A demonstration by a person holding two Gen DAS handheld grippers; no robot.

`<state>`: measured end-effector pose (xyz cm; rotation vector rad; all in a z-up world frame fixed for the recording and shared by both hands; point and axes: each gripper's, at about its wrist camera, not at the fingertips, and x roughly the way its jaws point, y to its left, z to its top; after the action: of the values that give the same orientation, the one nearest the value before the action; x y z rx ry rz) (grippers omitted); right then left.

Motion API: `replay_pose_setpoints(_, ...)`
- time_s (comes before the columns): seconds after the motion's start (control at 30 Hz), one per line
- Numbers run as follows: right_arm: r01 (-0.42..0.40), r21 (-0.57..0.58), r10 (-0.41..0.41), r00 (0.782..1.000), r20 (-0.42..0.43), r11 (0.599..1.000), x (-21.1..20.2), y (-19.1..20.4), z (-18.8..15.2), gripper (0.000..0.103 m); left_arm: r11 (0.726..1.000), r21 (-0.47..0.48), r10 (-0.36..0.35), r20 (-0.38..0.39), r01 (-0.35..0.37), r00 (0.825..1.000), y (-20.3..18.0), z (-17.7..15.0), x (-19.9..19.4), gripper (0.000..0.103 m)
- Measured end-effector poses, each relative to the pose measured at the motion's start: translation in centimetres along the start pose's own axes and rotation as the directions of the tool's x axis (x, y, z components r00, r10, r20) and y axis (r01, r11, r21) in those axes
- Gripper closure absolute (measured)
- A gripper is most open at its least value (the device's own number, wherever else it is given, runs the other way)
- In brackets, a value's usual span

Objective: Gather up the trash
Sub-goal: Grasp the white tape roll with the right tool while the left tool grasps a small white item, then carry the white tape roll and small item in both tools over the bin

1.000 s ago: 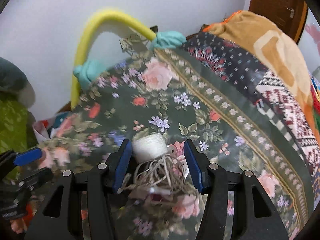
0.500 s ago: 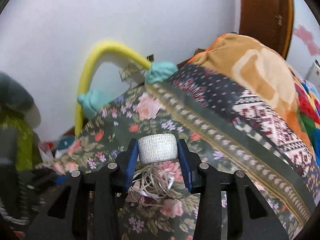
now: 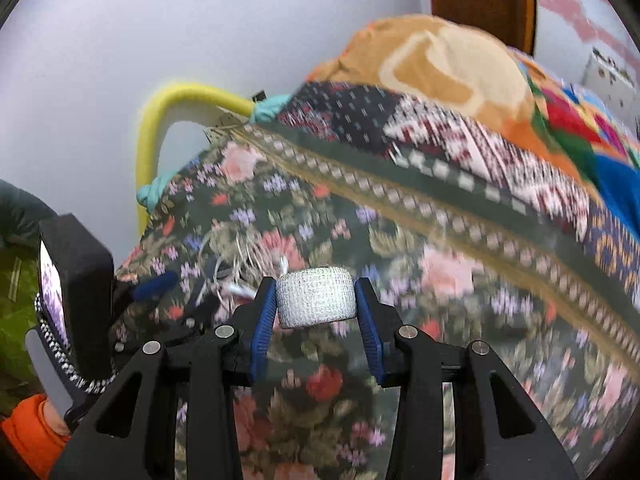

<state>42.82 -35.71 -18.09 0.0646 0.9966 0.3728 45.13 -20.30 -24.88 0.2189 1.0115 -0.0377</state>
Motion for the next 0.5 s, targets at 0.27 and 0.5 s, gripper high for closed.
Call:
replay_pose_setpoints(0.27, -0.013, 0.045, 0.014, 1.000, -0.022, 0.999, -2.2, 0.2, -2.3, 0.067, 0.991, -0.079, -0.117, -0.064, 0.112, 0.991, 2.4, -1.7, -2.2, 0.090)
replay_pose_setpoints(0.5, -0.026, 0.001, 0.026, 0.999, -0.019, 1.000, -4.8, 2.5, -3.7, 0.067, 0.961, -0.202, -0.202, -0.058, 0.187, 0.978, 5.5, -4.8, -6.5, 0.090)
